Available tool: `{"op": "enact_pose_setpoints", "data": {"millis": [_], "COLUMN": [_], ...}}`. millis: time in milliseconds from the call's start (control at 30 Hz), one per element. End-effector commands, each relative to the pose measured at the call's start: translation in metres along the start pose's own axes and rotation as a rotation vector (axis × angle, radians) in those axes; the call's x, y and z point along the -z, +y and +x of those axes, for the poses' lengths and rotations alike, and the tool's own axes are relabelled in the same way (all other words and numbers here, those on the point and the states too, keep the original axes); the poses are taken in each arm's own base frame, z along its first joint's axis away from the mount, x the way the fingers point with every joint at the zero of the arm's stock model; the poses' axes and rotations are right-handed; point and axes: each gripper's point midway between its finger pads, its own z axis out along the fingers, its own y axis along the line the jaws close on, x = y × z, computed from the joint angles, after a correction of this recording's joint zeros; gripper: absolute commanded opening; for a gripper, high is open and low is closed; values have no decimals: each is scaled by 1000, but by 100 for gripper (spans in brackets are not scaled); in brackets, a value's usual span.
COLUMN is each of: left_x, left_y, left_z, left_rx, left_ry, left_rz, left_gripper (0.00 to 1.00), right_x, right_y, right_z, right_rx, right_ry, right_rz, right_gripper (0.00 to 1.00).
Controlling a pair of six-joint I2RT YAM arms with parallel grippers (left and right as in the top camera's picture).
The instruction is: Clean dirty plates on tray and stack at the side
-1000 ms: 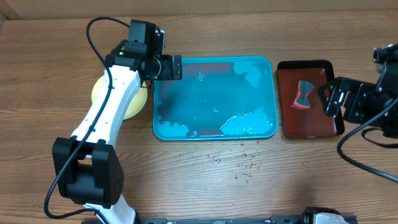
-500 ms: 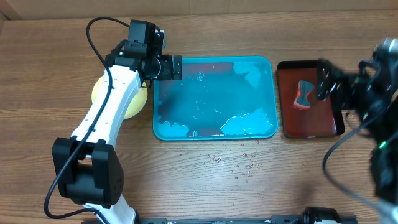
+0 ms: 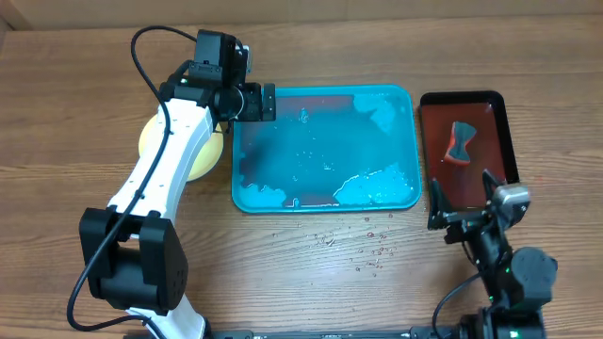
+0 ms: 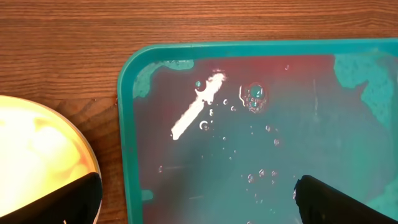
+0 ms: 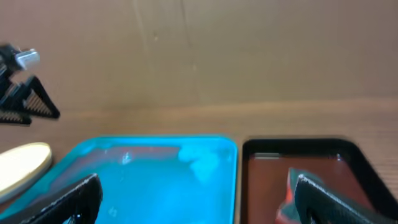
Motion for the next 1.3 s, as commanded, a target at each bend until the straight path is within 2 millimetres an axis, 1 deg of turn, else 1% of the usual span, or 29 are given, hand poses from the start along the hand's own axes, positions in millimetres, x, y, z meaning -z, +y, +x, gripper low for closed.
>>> {"op": "enact_pose_setpoints", "data": {"millis": [0, 133, 267, 333, 1267], "left_x": [11, 11, 11, 11, 11], "left_y": [-5, -5, -5, -5, -5], "left_z": [-9, -9, -9, -9, -9], "left_rx": [-5, -5, -5, -5, -5], "left_ry": [-37, -37, -37, -37, -37], "left_rz": [6, 7, 6, 6, 7], "left_gripper": [100, 100, 100, 100, 100], "right_x": [5, 7, 11, 12, 12], "right_y": [1, -1, -1, -2, -2], "right_z": [11, 22, 32, 28, 29], "right_rx": [20, 23, 11, 14, 14], "right_ry": [-66, -80, -45, -61, -58], "right_rz": [-10, -11, -8, -2, -2], "right_gripper": [100, 100, 100, 100, 100]}}
